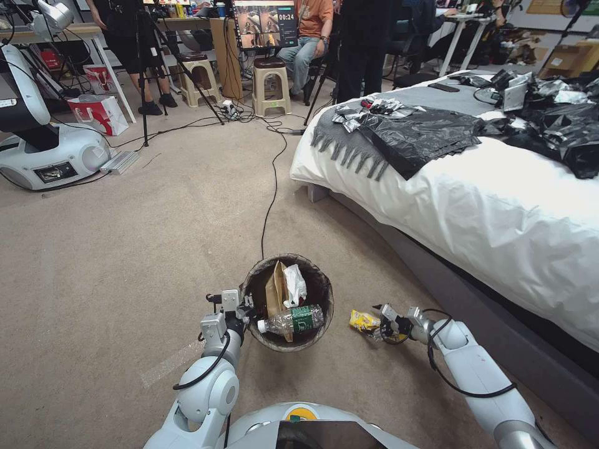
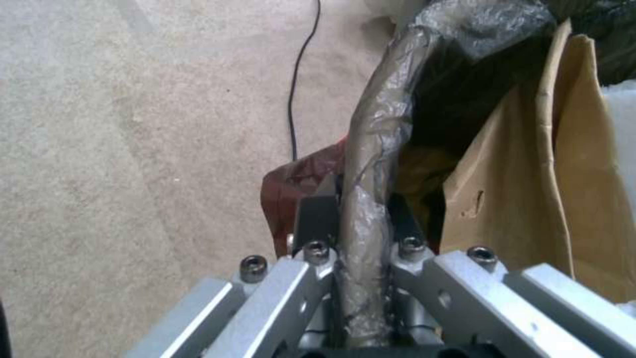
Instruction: Pick up the trash bin, then pick up the garbage from the floor and place it into the trash bin.
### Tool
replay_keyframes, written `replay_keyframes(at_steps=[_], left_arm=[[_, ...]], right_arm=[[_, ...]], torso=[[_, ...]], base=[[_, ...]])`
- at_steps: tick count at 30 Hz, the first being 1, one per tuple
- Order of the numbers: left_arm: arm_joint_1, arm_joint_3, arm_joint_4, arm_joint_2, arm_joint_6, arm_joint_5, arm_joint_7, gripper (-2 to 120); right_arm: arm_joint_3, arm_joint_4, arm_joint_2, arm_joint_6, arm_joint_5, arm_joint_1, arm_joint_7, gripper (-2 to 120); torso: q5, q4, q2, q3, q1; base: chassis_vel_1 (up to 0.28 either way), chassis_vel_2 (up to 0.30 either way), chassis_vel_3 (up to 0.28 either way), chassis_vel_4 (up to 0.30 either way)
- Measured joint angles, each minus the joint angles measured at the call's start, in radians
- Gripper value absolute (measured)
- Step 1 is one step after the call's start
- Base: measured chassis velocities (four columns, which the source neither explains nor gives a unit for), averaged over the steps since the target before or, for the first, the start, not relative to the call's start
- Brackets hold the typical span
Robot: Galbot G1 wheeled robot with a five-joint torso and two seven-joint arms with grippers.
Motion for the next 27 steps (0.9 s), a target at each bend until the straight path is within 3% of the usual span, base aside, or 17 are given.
replay_keyframes(at_steps=[11, 18, 27], left_arm=[[0.001, 0.000, -0.001, -0.003, 0.000, 0.003, 0.000, 0], [0.002, 0.002, -0.001, -0.003, -0.001, 0.003, 0.000, 0], [-0.001, 0.007, -0.001, -0.003, -0.001, 0.003, 0.000, 0]], right_arm=[[-0.020, -0.065, 0.035, 0.010, -0.003, 0.020, 0.035, 100], [-0.018, -0.072, 0.040, 0.024, 0.012, 0.003, 0.059, 80], [-0.014, -0.064, 0.033, 0.026, 0.028, -0.018, 0.078, 64]], torso=[[0.0002, -0.0001, 0.000, 0.000, 0.000], [-0.0004, -0.0004, 0.000, 0.000, 0.000], [0.0003, -0.0001, 0.000, 0.000, 0.000]], base=[[0.000, 0.000, 0.000, 0.000], [0.000, 0.000, 0.000, 0.000], [0.000, 0.000, 0.000, 0.000]])
